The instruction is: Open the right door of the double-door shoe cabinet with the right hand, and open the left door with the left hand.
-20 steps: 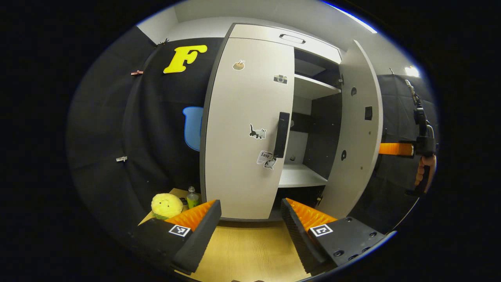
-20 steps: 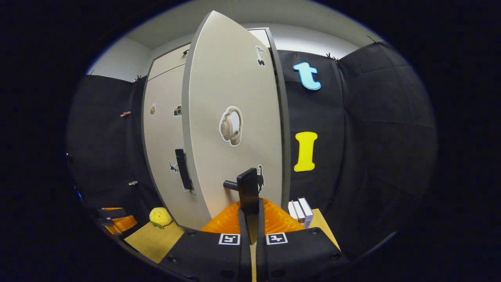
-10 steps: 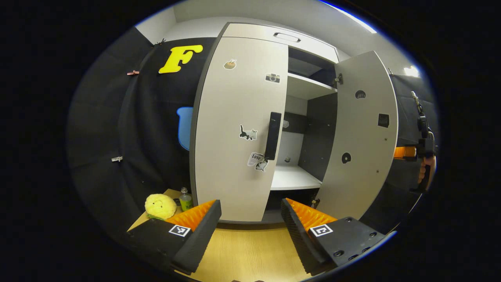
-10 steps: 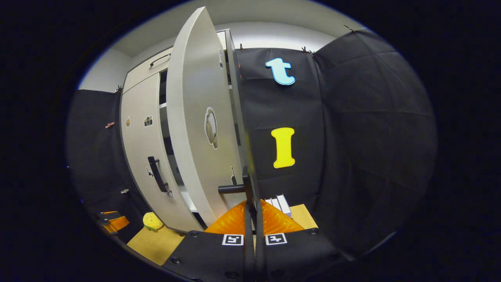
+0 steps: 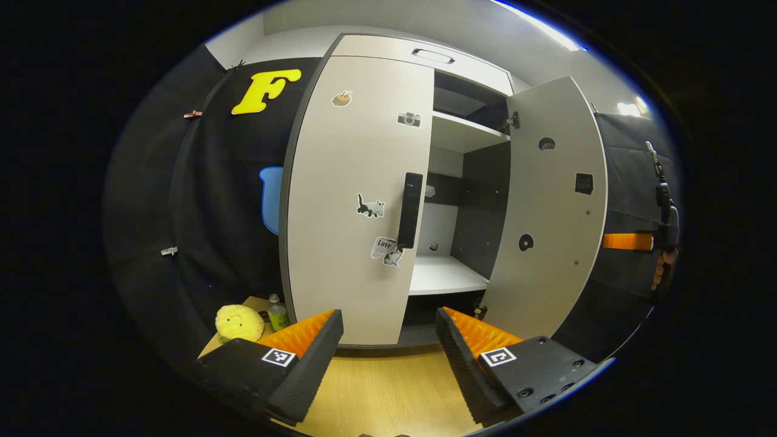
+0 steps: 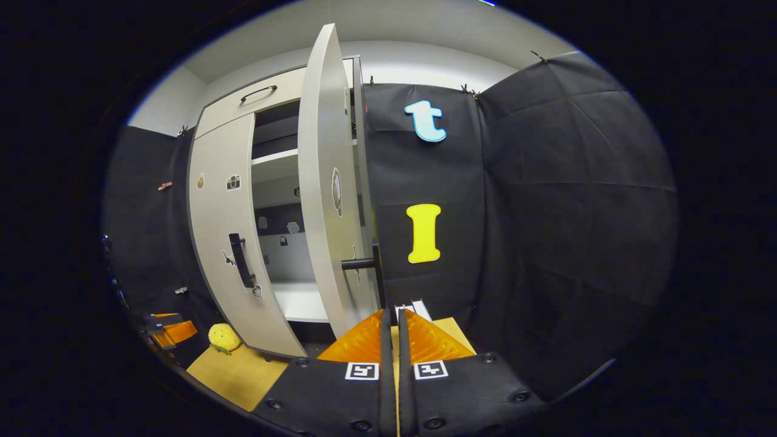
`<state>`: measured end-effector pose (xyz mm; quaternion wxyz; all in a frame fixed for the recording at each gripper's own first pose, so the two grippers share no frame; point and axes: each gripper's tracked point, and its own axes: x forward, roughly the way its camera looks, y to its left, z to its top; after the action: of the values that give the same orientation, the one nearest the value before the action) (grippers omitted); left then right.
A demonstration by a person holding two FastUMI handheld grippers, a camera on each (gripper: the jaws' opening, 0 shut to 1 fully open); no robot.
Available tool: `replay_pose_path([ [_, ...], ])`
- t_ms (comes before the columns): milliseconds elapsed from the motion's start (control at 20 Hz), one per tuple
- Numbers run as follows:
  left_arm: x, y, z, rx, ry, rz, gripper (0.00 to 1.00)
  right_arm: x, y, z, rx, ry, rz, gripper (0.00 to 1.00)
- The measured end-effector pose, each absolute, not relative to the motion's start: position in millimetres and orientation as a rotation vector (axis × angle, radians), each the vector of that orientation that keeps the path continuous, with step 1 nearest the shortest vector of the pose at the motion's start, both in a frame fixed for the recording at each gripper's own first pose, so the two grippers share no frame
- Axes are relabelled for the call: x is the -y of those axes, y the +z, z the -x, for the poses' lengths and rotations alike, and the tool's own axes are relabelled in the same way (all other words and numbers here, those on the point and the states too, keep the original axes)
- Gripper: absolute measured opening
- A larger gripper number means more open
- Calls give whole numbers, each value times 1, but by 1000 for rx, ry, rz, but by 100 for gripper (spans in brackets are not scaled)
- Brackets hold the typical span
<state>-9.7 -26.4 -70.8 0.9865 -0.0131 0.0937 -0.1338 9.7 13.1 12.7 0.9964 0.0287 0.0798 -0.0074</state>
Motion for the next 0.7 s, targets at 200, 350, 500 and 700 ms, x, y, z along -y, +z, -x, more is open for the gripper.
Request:
replay_pose_path([
  [200,18,-73,4,-197,-302,30,95,-12,26,15,-97,-88,-22,25],
  [350,7,-77,2,-203,-318,27,95,-37,42,36,-47,-112,-52,33],
  [500,-4,-85,2,-223,-333,23,95,-74,50,48,-17,-94,-154,38],
  [700,-25,-87,-2,-216,-313,35,95,-112,34,42,-42,-76,-188,38],
])
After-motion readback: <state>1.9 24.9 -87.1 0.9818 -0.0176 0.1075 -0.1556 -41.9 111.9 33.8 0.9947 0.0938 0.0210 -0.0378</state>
